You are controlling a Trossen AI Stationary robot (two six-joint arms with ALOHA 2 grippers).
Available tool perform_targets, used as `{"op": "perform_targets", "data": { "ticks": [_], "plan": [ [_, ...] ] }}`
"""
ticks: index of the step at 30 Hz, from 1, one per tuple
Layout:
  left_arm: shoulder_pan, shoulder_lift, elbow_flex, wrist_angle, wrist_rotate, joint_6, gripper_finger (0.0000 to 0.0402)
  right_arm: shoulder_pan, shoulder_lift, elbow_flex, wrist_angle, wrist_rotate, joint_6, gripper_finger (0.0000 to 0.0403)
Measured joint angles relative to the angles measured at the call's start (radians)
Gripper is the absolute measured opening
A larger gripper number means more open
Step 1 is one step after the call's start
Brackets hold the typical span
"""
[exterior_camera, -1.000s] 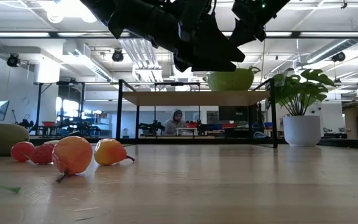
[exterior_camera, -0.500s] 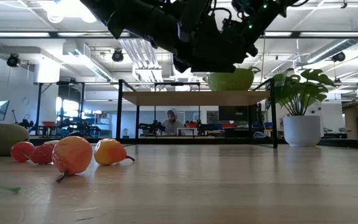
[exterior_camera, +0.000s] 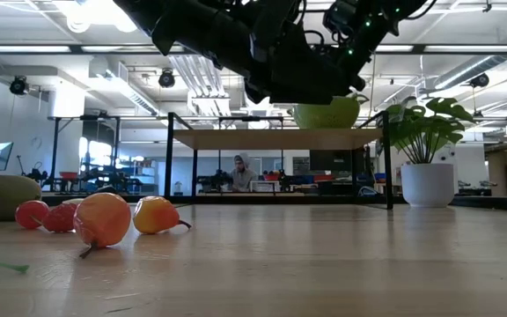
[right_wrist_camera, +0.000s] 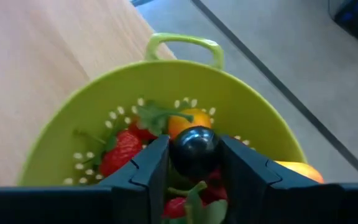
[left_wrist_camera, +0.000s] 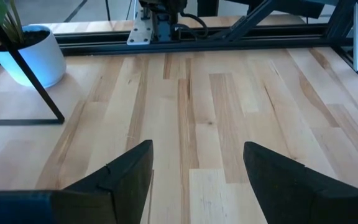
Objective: Build produce basket
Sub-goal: Put the black cherry into the green basket
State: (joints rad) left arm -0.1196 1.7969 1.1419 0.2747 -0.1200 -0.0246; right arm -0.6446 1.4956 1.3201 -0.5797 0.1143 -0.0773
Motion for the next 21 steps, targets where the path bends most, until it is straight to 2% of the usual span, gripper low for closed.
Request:
{"op": "perform_targets", "data": {
  "ticks": [14, 21],
  "plan": [
    [0.0, 0.0, 0.0, 0.002, 0.0, 0.002, 0.0257, 0.001, -0.002, 0.0, 0.0, -0.001, -0.002, 0.0227],
    [0.0, 0.0, 0.0, 0.002, 0.0, 0.002, 0.0257, 0.006, -0.023, 0.004, -0.007, -0.006, -0.009, 0.0262]
  ]
}}
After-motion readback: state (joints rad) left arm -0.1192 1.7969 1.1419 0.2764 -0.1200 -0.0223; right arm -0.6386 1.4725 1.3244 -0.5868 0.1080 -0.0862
